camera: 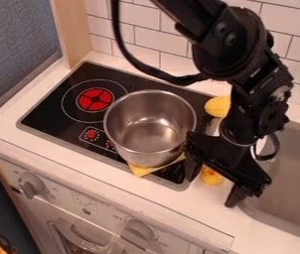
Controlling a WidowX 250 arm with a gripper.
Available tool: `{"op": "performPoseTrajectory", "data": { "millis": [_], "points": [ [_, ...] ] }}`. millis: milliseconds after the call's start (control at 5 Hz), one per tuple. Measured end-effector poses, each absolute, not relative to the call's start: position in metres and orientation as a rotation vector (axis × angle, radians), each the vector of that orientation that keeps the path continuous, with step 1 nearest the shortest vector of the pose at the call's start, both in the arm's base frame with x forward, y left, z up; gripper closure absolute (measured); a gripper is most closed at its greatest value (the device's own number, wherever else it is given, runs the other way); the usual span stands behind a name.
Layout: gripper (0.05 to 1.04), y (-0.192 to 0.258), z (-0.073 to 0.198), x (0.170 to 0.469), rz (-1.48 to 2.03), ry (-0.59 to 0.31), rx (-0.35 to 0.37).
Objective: Moved the yellow silver knife from right burner of the induction stove to the left burner of the induction stove
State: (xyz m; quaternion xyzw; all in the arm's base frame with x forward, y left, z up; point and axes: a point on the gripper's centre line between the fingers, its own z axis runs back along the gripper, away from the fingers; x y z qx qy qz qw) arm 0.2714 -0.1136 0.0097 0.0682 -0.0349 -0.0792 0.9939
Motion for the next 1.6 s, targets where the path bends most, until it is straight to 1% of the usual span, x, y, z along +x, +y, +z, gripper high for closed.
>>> {"op": "performPoseTrajectory", "data": {
  "millis": [200,400,600,800,1000,1400,1600],
  "points": [
    [0.082,-0.110,0.011,0.285,-0.143,-0.082,0.159],
    [0.082,-0.103,0.006,0.292,-0.122,-0.073,0.162],
    [0.143,-0.103,0.005,0.297,-0.127,-0.076,0.150],
    [0.430,-0.107,0.001,0.300,-0.123,-0.095,0.165],
    [0.616,-0.111,0.000,0.296,-0.136,-0.095,0.169],
    [0.616,-0.116,0.000,0.290,-0.136,-0.108,0.151],
    [0.616,-0.122,0.004,0.278,-0.148,-0.122,0.158]
  ]
}}
